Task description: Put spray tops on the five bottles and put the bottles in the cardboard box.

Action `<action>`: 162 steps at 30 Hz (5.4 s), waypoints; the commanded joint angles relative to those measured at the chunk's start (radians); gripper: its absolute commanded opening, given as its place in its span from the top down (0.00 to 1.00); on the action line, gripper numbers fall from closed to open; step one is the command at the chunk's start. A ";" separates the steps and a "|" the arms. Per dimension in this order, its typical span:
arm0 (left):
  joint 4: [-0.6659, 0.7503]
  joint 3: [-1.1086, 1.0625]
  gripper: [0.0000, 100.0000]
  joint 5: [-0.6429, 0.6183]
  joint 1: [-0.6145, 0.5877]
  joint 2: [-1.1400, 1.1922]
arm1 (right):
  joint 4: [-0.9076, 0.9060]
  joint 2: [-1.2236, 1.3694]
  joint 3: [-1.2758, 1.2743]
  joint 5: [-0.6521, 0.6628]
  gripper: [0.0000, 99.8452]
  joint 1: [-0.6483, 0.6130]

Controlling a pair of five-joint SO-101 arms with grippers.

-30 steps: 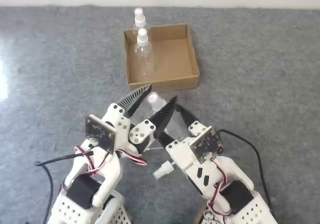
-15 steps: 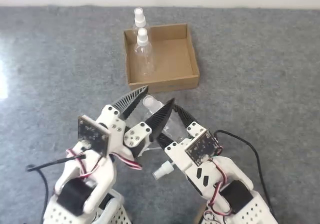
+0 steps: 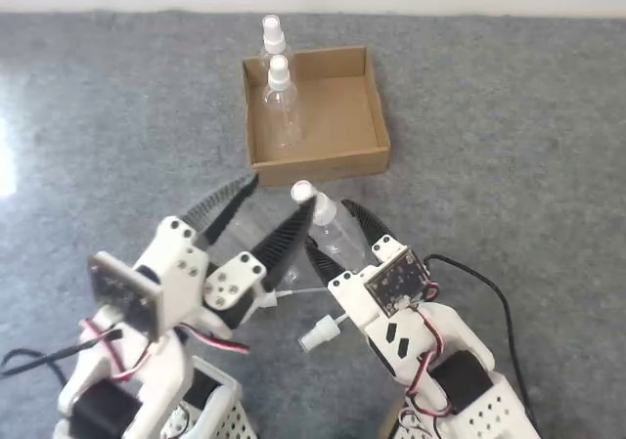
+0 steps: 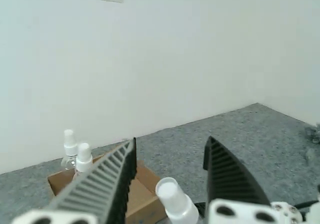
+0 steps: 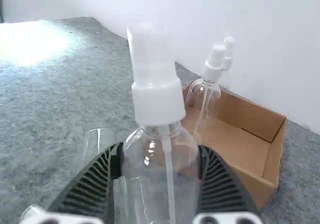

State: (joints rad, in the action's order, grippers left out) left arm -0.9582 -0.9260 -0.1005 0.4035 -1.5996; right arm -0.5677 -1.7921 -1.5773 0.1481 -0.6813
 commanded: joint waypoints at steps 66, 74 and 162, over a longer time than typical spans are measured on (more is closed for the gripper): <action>0.150 -0.418 0.72 -0.087 -0.021 -0.009 | 0.035 0.750 0.793 -0.227 0.98 0.186; 0.198 -0.433 0.72 -0.089 -0.104 -0.008 | -0.012 0.757 0.813 -0.229 0.98 0.108; 0.227 -0.357 0.73 -0.402 -0.674 -0.008 | 0.337 1.578 1.201 -0.155 0.98 0.294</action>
State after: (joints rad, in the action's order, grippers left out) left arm -0.7603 -1.3418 -0.4979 -0.2654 -1.5888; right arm -0.2593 -0.2348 -0.4864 -0.0330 -0.4235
